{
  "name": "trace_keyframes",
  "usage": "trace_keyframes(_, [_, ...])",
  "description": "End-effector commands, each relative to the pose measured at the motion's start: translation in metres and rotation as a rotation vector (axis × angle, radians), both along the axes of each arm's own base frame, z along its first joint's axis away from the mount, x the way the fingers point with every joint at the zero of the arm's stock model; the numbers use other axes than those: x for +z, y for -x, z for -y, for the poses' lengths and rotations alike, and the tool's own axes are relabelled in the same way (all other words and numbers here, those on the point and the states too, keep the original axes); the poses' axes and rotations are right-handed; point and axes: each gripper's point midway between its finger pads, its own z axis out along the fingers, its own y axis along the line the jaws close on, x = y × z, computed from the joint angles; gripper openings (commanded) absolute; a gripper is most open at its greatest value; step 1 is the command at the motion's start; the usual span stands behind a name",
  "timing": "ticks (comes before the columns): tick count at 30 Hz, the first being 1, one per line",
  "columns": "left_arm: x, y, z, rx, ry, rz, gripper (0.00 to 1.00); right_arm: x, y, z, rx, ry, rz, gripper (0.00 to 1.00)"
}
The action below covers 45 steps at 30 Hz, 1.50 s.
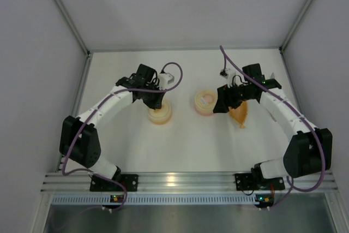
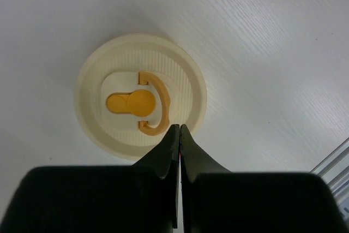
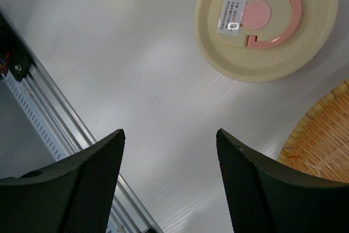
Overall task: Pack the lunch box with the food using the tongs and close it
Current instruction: Adjust the box lid on the packing box.
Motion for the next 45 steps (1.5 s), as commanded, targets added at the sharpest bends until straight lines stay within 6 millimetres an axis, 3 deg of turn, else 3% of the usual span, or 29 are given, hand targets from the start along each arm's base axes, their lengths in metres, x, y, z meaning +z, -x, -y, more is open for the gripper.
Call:
trace_keyframes(1, [-0.006,-0.011,0.005,0.034,0.016,-0.004,0.00,0.013,-0.008,0.000,-0.004,-0.024,0.049,0.68])
trace_keyframes(6, [-0.028,-0.015,0.005,0.047,0.001,-0.055,0.00,0.013,-0.008,0.000,-0.001,-0.024,0.048,0.68])
trace_keyframes(15, [-0.052,0.000,0.005,0.029,0.011,-0.120,0.00,0.008,-0.008,0.000,0.001,-0.019,0.039,0.68])
trace_keyframes(18, [-0.048,0.004,0.008,0.017,0.032,-0.127,0.00,0.008,-0.009,0.000,0.001,-0.019,0.039,0.68])
trace_keyframes(20, [-0.035,0.008,0.012,-0.004,0.064,-0.120,0.00,0.008,-0.009,0.000,0.002,-0.019,0.041,0.67])
trace_keyframes(24, [0.001,0.008,0.015,-0.026,0.106,-0.054,0.00,0.009,-0.009,0.000,0.003,-0.020,0.039,0.68])
trace_keyframes(25, [0.017,0.004,0.015,-0.024,0.117,-0.007,0.00,0.009,-0.008,0.000,0.003,-0.021,0.037,0.68])
trace_keyframes(29, [0.042,-0.012,0.004,0.046,0.091,0.076,0.00,0.010,-0.009,-0.001,0.002,-0.026,0.039,0.68])
trace_keyframes(32, [0.042,-0.018,-0.005,0.099,0.072,0.062,0.00,0.010,-0.010,-0.001,0.000,-0.027,0.039,0.68])
trace_keyframes(36, [0.023,-0.025,-0.012,0.144,0.019,0.031,0.00,0.011,-0.011,-0.001,0.000,-0.027,0.039,0.68])
trace_keyframes(45, [0.000,-0.028,-0.007,0.157,0.011,-0.032,0.00,0.010,-0.012,0.000,-0.001,-0.018,0.039,0.68])
